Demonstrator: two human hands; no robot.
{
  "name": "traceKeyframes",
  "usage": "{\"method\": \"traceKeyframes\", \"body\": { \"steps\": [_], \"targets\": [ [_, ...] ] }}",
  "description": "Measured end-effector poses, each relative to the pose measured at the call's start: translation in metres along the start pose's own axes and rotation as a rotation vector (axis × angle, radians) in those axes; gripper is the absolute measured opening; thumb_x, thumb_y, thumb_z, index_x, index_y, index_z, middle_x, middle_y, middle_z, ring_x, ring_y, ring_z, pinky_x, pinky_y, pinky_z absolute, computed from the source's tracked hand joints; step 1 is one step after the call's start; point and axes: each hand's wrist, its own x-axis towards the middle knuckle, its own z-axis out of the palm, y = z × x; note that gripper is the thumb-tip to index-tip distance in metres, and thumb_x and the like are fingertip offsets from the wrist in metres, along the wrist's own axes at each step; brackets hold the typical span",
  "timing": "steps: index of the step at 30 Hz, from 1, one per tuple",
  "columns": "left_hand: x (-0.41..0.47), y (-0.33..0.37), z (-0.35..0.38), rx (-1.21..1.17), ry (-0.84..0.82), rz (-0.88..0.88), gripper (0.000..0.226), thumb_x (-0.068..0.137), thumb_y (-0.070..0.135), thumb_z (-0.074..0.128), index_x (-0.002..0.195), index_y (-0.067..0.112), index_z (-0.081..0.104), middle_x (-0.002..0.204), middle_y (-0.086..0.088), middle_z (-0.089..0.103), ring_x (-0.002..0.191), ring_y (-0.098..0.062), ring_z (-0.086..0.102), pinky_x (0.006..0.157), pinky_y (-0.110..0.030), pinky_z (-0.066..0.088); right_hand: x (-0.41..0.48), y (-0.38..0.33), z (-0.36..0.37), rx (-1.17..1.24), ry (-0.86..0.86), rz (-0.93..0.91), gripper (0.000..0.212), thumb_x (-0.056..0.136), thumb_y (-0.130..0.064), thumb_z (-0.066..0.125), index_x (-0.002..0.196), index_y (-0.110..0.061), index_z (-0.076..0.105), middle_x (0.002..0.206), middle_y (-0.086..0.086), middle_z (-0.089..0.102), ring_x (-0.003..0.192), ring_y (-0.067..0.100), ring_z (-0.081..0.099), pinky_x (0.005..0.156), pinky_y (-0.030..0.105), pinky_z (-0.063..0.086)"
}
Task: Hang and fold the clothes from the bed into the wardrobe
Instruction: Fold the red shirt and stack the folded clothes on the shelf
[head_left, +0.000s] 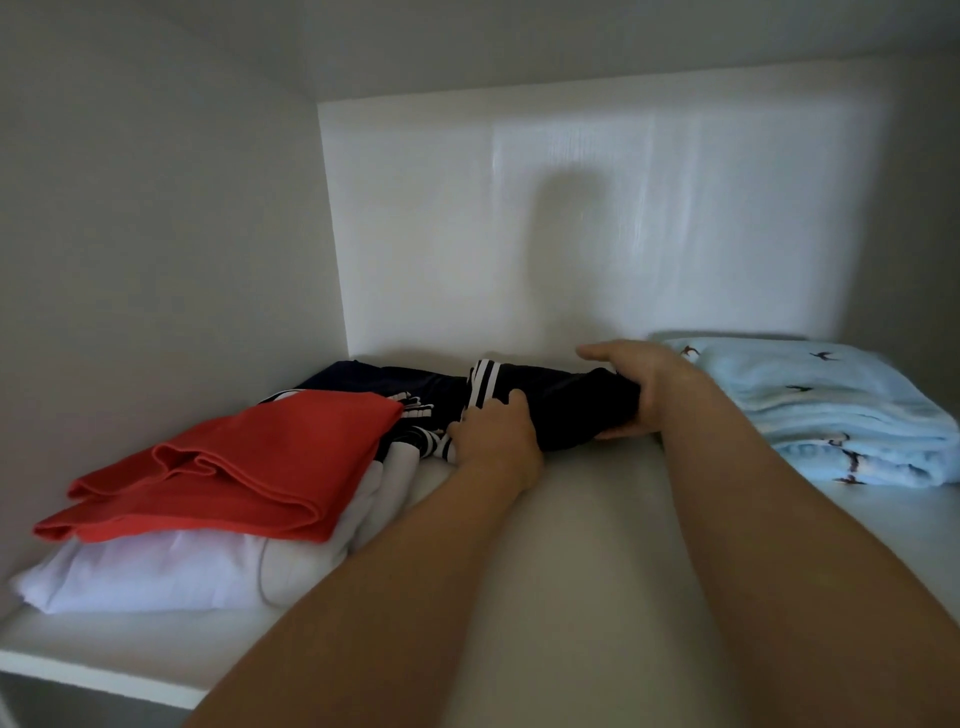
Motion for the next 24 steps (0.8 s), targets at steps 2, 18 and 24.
{"method": "traceKeyframes", "body": {
  "steps": [2,18,24],
  "targets": [
    [0.002,0.001,0.003,0.025,0.000,0.000,0.047,0.088,0.019,0.060,0.129,0.016,0.038,0.125,-0.014,0.054,0.119,-0.039,0.051,0.099,-0.055,0.041,0.005,-0.002,0.006,-0.254,0.042,-0.040,0.026,0.084,-0.024,0.079,0.096,-0.008,0.064,0.090,0.014,0.069,0.076,0.031,0.068,0.044,0.040,0.057],
    [0.043,-0.006,-0.105,0.344,0.321,0.017,0.056,0.085,0.013,0.065,0.135,0.013,0.040,0.119,-0.007,0.059,0.104,-0.030,0.063,0.071,-0.036,0.042,-0.005,-0.076,0.034,-0.079,0.198,-0.725,0.070,0.097,0.000,0.051,0.160,-0.011,0.022,0.161,0.009,0.033,0.143,0.027,0.039,0.113,0.032,0.034],
    [0.040,-0.056,-0.154,0.524,0.437,0.101,0.051,0.085,0.008,0.064,0.131,0.011,0.041,0.115,-0.007,0.059,0.095,-0.029,0.062,0.061,-0.036,0.034,-0.034,-0.074,0.072,0.110,0.146,-0.780,0.078,0.089,0.004,0.062,0.158,-0.008,0.026,0.133,0.006,0.053,0.109,0.023,0.058,0.082,0.034,0.054]
  ]
}}
